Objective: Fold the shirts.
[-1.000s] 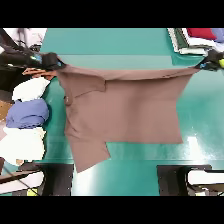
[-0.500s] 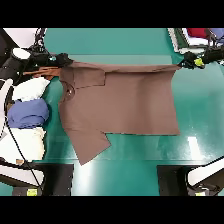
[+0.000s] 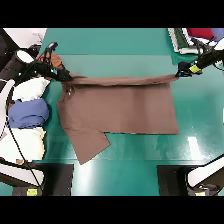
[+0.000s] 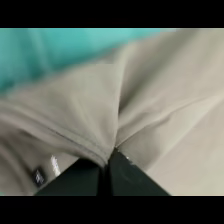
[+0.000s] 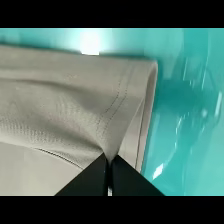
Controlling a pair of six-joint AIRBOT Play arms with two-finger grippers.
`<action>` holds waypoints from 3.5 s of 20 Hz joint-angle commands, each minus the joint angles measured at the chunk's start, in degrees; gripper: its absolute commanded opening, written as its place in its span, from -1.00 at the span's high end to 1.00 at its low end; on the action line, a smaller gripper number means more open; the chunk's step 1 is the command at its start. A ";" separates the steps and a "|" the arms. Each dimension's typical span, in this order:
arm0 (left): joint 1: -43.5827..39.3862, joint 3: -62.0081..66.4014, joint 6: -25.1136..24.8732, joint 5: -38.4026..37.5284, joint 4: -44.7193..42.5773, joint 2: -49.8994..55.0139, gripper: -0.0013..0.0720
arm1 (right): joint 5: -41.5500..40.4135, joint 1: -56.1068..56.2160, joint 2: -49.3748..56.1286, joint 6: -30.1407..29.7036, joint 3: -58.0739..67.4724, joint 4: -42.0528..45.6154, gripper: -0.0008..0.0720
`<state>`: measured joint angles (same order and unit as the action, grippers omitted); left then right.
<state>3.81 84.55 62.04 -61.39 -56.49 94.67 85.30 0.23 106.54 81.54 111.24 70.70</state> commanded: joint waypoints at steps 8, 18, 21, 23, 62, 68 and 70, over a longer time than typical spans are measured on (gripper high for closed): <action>0.04 -2.60 3.76 -5.81 -7.58 0.02 0.89 | -0.33 0.83 -3.28 3.50 -12.94 0.87 0.93; 4.35 -4.37 12.22 -14.88 -8.26 -6.16 -0.70 | 6.27 -1.16 -8.22 2.14 -17.22 -1.77 0.03; 5.05 -16.11 14.16 -13.92 -8.31 -15.28 -0.70 | 6.19 -2.69 -15.23 0.37 -25.57 -2.21 0.03; 5.05 -27.58 16.65 -9.40 -7.72 -22.86 -0.70 | 6.16 -3.74 -19.89 -0.79 -32.13 -2.23 0.03; -3.89 -56.04 14.03 -1.62 9.09 -42.49 0.90 | -10.58 -22.14 -35.30 -8.98 -73.42 -12.70 -0.25; -3.89 -56.04 14.01 -2.80 8.66 -42.49 0.89 | -10.25 -16.52 -33.35 -8.98 -73.37 -12.52 0.74; -3.89 -56.04 14.01 -5.51 8.04 -42.49 0.90 | -9.99 -16.44 -34.47 -8.98 -73.37 -12.04 0.93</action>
<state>-0.05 28.47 76.05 -64.29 -47.75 52.23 75.18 -17.37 72.40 72.62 38.00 58.57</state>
